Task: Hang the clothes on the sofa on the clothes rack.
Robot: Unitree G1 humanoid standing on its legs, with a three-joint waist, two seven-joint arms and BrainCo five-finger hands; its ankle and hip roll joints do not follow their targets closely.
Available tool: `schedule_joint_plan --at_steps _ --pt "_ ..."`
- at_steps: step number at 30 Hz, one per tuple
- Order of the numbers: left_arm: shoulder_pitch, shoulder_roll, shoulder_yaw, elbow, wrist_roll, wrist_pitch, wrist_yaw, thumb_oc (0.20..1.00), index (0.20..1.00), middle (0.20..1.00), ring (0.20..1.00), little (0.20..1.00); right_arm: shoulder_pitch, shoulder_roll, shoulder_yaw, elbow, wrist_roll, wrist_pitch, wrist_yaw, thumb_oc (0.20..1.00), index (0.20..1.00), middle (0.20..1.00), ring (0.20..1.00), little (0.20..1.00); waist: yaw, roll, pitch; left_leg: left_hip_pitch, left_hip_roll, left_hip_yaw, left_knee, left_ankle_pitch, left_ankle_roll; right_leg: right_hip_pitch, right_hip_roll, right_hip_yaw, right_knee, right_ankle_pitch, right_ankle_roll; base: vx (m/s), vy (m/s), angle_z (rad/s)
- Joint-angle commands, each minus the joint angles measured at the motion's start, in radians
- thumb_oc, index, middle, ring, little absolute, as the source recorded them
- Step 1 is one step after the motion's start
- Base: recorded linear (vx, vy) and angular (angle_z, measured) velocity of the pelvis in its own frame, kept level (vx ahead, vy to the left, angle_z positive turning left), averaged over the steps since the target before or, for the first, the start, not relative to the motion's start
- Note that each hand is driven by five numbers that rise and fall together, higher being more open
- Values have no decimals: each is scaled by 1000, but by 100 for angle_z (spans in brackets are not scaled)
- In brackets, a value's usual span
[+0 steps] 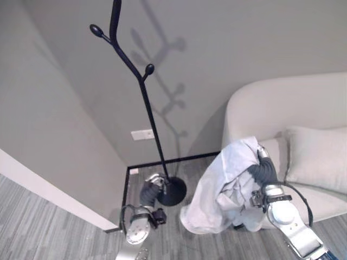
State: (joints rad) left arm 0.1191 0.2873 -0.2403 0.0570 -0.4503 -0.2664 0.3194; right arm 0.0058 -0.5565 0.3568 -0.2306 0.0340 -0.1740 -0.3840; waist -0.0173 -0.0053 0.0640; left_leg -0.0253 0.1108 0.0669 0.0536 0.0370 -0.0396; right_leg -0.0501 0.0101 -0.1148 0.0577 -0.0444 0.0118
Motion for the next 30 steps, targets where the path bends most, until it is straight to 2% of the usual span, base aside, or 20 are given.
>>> schedule_joint_plan --at_steps 1,4,5,6,7,8,9,11,13,15,16,17,19,20,24,27,29,30 --pt "-53 79 30 -45 244 -92 84 200 200 200 200 200 -86 27 -74 -94 -94 -126 -11 200 200 200 200 200 11 -81 -6 -22 -104 -10 233 -118 -1 85 -31 65 -102 65 42 77 -119 38" --pt "-77 106 72 -79 343 -98 134 200 200 200 200 200 -116 -1 -91 -82 -109 -140 -9 200 200 200 200 200 19 -83 -9 -59 -88 -17 325 -89 -7 113 -29 64 -109 55 31 76 -44 22" --pt "-77 106 73 -81 345 -96 135 200 200 200 200 200 -119 -1 -90 -81 -109 -140 -9 200 200 200 200 200 17 -83 -7 -61 -88 -18 329 -90 -7 113 -28 64 -109 56 31 77 3 -3" --pt "-104 116 97 -93 380 -100 157 200 200 200 200 200 -150 -15 -100 -72 -123 -140 -17 200 200 200 200 200 16 -84 -12 -72 -57 -3 319 -71 -10 124 -35 62 -108 46 29 45 10 6" --pt "-105 115 98 -92 381 -100 158 200 200 200 200 200 -153 -14 -99 -70 -124 -140 -18 200 200 200 200 200 15 -84 -10 -71 -57 -3 317 -70 -10 124 -36 62 -108 46 29 102 39 11" --pt "-138 129 110 -102 418 -97 177 200 200 200 200 200 -189 -17 -103 -54 -132 -134 -30 200 200 200 200 200 13 -87 -21 -70 -29 15 262 -86 -4 125 -45 55 -106 39 33 63 27 7" --pt "-141 129 112 -102 422 -95 180 200 200 200 200 200 -196 -15 -100 -49 -133 -135 -32 200 200 200 200 200 14 -90 -18 -62 -32 19 250 -82 -4 127 -48 58 -105 37 34 125 47 9" --pt "-169 115 109 -111 407 -93 193 200 200 200 200 200 -228 13 -89 -48 -140 -122 -37 200 200 200 200 200 15 -92 -36 -41 -21 14 93 -92 -5 132 -61 60 -105 20 45 175 73 11" --pt "-176 103 81 -107 393 -90 182 200 200 200 200 200 -237 30 -80 -54 -141 -116 -33 200 200 200 200 200 17 -84 -41 -49 -5 13 22 -47 -19 146 -62 61 -106 5 48 155 87 -5" --pt "-186 91 19 -81 368 -83 158 200 200 200 200 200 -258 50 -61 -64 -147 -111 -45 200 200 200 200 200 29 -77 -38 -81 22 8 -60 37 -35 171 -63 64 -107 -14 50 170 110 -11" --pt "-192 89 -14 -70 354 -81 137 529 529 529 529 529 -278 58 -51 -70 -149 -110 -52 200 200 200 200 200 36 -74 -35 -92 29 -7 -91 57 -42 180 -65 71 -102 -24 51 172 134 -2" --pt "-194 84 -37 -60 334 -82 124 1000 1000 1000 1000 1000 -299 65 -43 -77 -148 -110 -58 200 200 200 200 200 40 -73 -32 -104 38 -21 -110 66 -51 187 -67 80 -97 -32 51 171 167 -10" --pt "-205 84 -82 -32 272 -78 74 1000 1000 1000 1000 1000 -360 75 -8 -85 -139 -105 -58 200 200 200 200 200 51 -64 -29 -121 67 -67 -127 86 -74 204 -77 115 -90 -44 54 197 261 -57" --pt "-204 97 -103 -18 260 -68 33 1000 1000 1000 1000 1000 -389 80 7 -96 -130 -104 -39 200 200 200 200 200 53 -50 -43 -109 81 -82 -129 101 -81 213 -85 135 -98 -36 65 268 400 -99" --pt "-207 143 -121 -21 231 -55 -43 1000 1000 1000 1000 1000 -419 91 14 -113 -128 -97 -6 200 200 200 200 200 55 -45 -61 -84 60 -26 -96 63 -70 228 -146 142 -118 -20 101 201 373 -32" --pt "-200 185 -109 -42 91 -50 -130 1000 1000 1000 1000 1000 -446 114 15 -110 -130 -81 23 200 200 200 200 200 67 -55 -61 -93 -1 13 -23 -15 -18 196 -227 148 -90 13 143 139 387 7" --pt "-182 194 -96 -51 -46 -34 -192 1000 1000 1000 1000 1000 -450 127 13 -117 -125 -70 51 200 200 200 200 200 69 -55 -56 -94 -34 30 -7 -40 12 160 -260 157 -43 63 162 68 335 -13" --pt "-182 195 -95 -52 -49 -34 -194 1000 1000 1000 1000 1000 -450 128 12 -118 -125 -69 52 200 200 200 200 200 70 -57 -58 -95 -35 32 -6 -40 13 157 -261 159 -42 63 163 46 305 -22"
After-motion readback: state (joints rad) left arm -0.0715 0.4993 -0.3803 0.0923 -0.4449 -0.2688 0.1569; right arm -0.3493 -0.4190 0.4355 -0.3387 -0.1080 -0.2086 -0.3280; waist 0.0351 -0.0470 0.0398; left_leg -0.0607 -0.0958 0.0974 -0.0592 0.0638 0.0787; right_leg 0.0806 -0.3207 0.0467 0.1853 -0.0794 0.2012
